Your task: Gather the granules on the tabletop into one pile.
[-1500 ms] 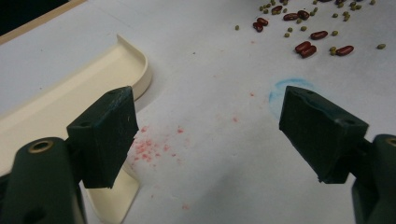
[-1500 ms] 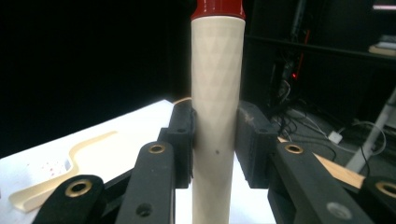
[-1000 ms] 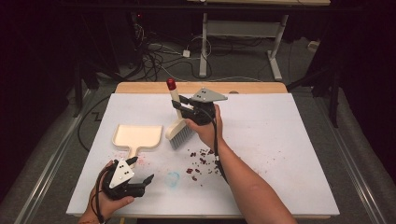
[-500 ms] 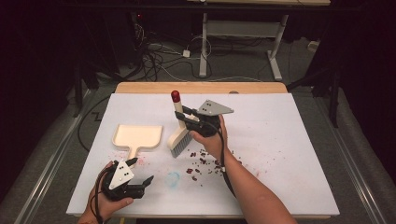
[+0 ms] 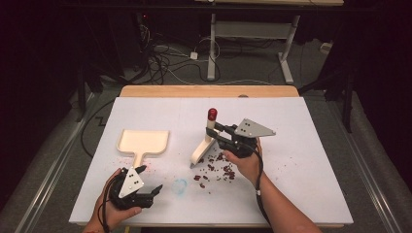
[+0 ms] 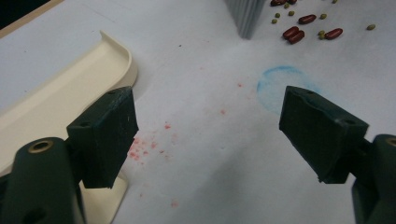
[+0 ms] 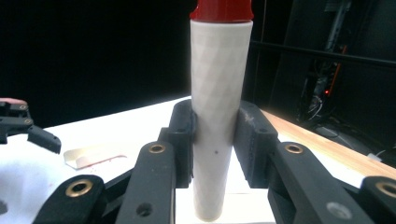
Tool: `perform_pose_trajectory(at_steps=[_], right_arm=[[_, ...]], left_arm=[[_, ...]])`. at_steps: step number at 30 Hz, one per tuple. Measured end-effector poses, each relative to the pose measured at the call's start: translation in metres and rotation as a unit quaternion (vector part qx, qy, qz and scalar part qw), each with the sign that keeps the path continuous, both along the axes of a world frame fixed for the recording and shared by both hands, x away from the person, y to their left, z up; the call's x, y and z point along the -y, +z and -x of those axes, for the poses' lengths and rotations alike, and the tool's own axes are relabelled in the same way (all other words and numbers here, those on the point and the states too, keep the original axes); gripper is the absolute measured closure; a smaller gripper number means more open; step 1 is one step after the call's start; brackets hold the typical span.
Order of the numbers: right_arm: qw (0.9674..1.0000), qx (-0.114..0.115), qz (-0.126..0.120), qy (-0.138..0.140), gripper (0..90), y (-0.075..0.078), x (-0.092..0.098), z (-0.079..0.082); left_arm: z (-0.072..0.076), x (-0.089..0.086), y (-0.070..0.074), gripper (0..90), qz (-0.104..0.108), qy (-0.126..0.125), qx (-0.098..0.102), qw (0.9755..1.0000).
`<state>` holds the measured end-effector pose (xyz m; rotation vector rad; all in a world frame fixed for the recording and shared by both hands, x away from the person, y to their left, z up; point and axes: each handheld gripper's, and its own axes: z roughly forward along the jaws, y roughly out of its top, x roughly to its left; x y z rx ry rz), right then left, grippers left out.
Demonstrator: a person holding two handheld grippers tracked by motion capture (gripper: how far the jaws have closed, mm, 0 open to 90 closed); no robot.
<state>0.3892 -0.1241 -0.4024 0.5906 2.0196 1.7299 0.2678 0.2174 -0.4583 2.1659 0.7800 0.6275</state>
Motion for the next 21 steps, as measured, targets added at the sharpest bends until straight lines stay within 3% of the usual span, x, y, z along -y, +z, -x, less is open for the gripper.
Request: perform_pose_trajectory(at_steps=[6, 16, 19, 21], right_arm=[[0.9998, 0.012, 0.016, -0.003, 70.3, 0.005, 0.018, 0.019], [0.9987, 0.031, 0.037, -0.015, 70.3, 0.013, 0.029, 0.040], [0.9992, 0.026, 0.023, -0.021, 70.3, 0.015, 0.029, 0.038], [0.9997, 0.019, -0.005, -0.017, 70.3, 0.020, 0.029, 0.036]], left_arm=[[0.001, 0.001, 0.000, 18.7, -0.002, -0.001, 0.000, 1.0000], [-0.001, 0.003, 0.000, 18.6, -0.006, -0.007, -0.002, 1.0000], [-0.003, 0.004, 0.000, 18.6, -0.009, -0.010, 0.003, 0.9999], [-0.003, 0.005, 0.000, 18.6, -0.008, -0.009, -0.002, 0.9999]])
